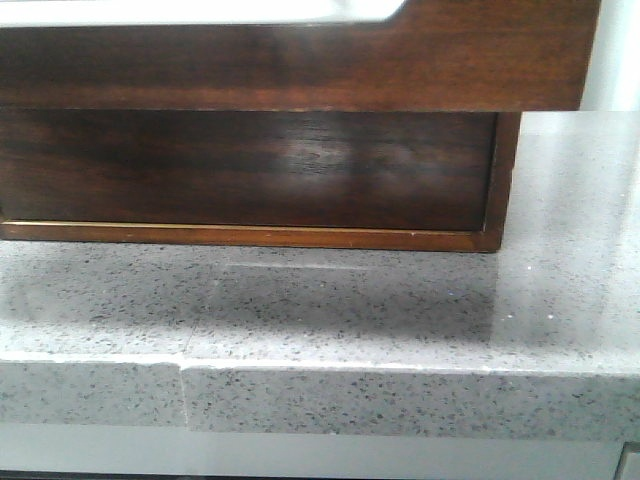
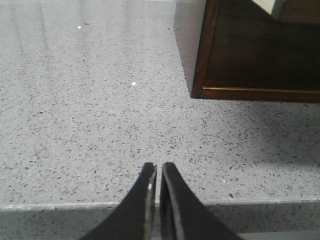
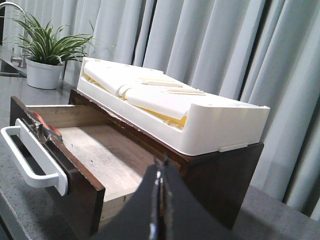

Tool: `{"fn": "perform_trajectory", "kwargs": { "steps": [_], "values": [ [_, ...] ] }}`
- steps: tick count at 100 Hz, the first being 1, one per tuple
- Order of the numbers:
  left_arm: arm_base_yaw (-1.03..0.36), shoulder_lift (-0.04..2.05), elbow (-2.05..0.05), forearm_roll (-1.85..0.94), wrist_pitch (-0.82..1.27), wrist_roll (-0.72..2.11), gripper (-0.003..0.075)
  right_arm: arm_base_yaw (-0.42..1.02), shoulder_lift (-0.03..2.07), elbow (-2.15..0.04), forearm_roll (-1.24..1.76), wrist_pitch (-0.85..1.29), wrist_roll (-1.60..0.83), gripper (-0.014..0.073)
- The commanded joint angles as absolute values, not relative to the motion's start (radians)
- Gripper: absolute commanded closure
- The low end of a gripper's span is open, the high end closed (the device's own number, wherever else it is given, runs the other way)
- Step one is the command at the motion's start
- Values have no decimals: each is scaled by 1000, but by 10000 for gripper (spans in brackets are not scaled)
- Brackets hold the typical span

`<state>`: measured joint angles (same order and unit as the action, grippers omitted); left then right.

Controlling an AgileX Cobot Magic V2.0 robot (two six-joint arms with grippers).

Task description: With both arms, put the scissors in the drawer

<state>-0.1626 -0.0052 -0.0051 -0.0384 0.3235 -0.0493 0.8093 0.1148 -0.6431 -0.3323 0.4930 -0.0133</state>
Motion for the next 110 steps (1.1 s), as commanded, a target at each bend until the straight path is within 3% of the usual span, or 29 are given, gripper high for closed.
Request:
{"fn": "perform_trajectory", "kwargs": {
  "steps": [1, 30, 45, 52, 69, 94, 110],
  "values": [
    [-170, -33, 15, -52, 278, -60, 740, 808, 129, -664, -353, 419, -15, 639],
    [-170, -33, 15, -52, 278, -60, 740, 808, 127, -655, -353, 408, -15, 639],
    [-170, -33, 15, -52, 278, -60, 740, 777, 111, -628, -441, 592, 0, 639],
    [-170, -33, 15, -52, 278, -60, 740, 743, 105, -580, -477, 621, 133, 639],
    [-170, -33, 15, -52, 278, -60, 740, 567, 62, -396, -529, 534, 379, 639],
    [-170, -33, 15, -52, 278, -60, 740, 186, 42, -119, -170, 353, 367, 641],
    [-170, -33, 15, -52, 278, -60, 740, 83, 42, 40, -64, 71, 207, 641]
  ]
}}
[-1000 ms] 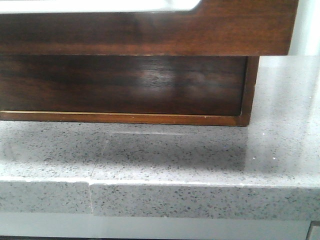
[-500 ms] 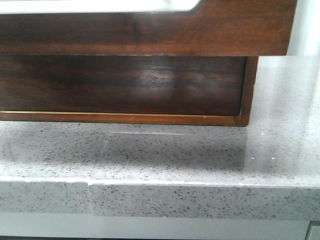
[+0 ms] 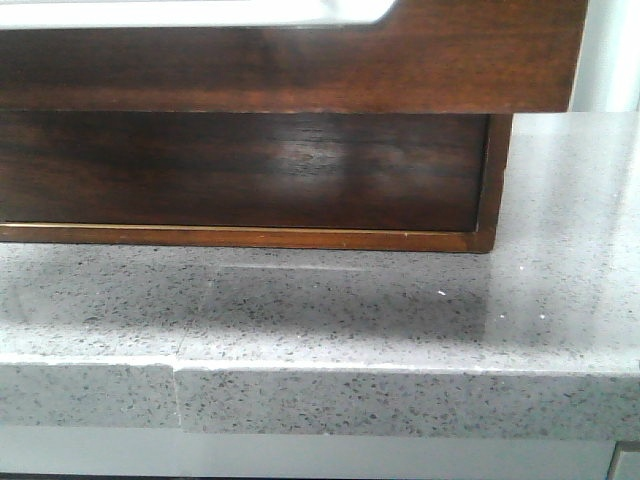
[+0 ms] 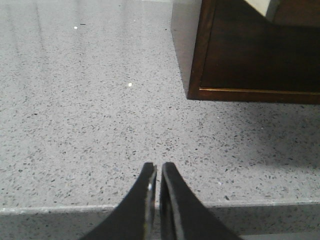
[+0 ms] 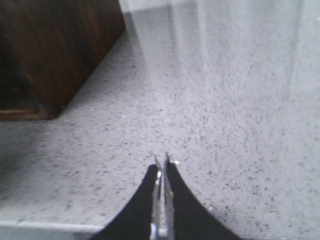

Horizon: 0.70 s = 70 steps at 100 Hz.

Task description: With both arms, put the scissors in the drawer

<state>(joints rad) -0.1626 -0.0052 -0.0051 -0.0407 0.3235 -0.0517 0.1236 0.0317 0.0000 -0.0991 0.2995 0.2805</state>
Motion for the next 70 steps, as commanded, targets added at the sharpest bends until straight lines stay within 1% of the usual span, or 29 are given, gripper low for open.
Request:
{"fn": "perform_trajectory", "kwargs": {
  "steps": [1, 32, 48, 70],
  "values": [
    [-170, -33, 15, -52, 278, -60, 740, 79, 42, 45, -64, 64, 205, 641],
    [-170, -33, 15, -52, 278, -60, 740, 66, 35, 43, -64, 291, 203, 641],
    [-170, -33, 15, -52, 278, -60, 740, 66, -39, 43, -64, 306, 203, 641],
    [-170, -33, 15, -52, 278, -60, 740, 66, -37, 43, -64, 300, 203, 641]
  ]
}}
